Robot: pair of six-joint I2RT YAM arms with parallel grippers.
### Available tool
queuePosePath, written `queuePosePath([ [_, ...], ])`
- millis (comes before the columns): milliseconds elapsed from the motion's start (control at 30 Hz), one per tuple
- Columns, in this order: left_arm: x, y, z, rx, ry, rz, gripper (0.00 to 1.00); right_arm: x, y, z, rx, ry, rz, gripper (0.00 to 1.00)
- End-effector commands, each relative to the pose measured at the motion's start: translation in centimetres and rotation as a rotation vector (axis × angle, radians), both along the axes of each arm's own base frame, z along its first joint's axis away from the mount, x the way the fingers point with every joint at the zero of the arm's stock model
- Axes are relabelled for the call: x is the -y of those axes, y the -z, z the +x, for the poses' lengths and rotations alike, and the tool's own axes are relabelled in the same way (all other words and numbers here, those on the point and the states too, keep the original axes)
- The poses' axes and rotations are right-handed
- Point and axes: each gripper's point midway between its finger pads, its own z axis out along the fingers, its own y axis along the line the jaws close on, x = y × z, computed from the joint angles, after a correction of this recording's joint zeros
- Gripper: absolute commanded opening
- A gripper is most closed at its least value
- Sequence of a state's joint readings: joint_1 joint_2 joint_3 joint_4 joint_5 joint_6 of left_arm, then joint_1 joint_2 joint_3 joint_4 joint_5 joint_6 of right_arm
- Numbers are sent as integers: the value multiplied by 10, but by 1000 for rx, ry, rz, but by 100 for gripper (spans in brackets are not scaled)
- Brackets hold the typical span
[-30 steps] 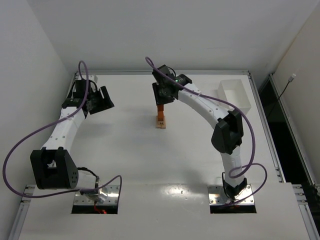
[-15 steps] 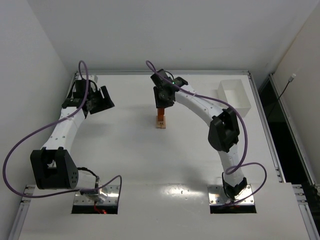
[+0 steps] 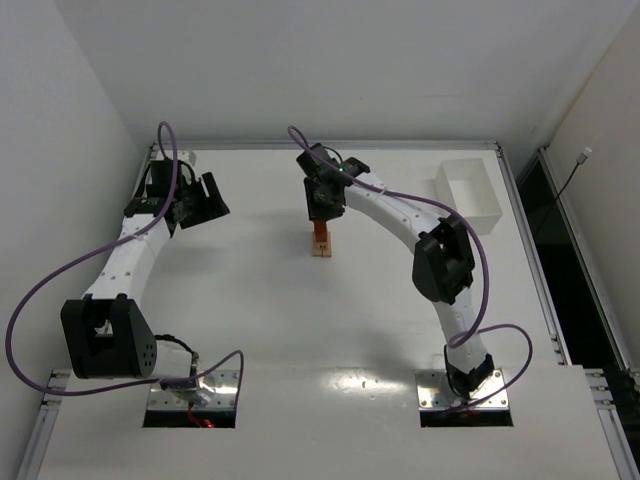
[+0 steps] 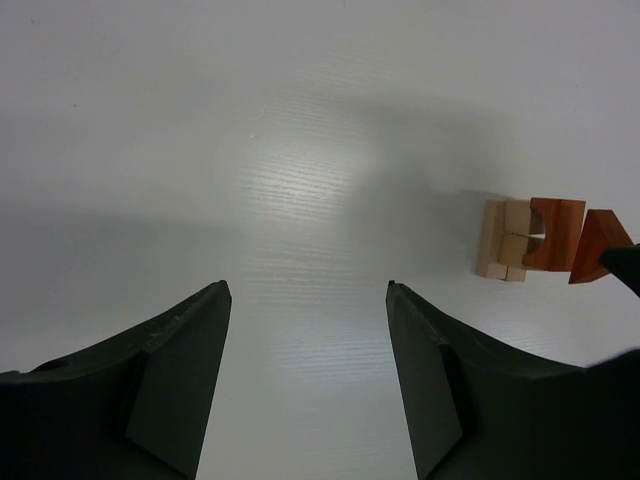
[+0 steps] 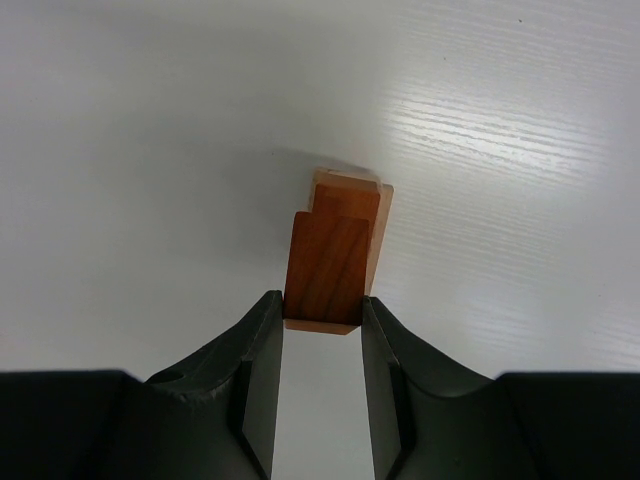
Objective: Build the wood block tower
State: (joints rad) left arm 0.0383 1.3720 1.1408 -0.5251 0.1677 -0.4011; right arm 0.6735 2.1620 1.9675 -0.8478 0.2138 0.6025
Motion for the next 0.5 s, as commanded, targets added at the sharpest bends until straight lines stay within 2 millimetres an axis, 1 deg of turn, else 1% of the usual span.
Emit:
queuePosePath([
  [0, 5, -13, 2, 50, 14, -11, 60, -2, 0, 2, 16, 19, -9, 0],
  [100, 7, -14, 2, 50, 21, -17, 60, -2, 0, 2, 16, 19, -9, 0],
  [133, 7, -10, 3, 41, 21, -18, 60, 0, 4, 3, 14, 23, -21, 0],
  [267, 8, -11, 2, 41, 28, -24, 60, 4, 4, 5, 15, 25, -26, 0],
  [300, 10, -11, 2, 41, 34, -30, 60, 4, 9, 5, 8, 24, -31, 0],
  [367, 10, -15, 4, 51, 35, -30, 60, 4, 9, 5, 8, 24, -31, 0],
  [467, 10, -15, 4, 51, 35, -30, 60, 3, 8, 7, 15, 24, -26, 0],
])
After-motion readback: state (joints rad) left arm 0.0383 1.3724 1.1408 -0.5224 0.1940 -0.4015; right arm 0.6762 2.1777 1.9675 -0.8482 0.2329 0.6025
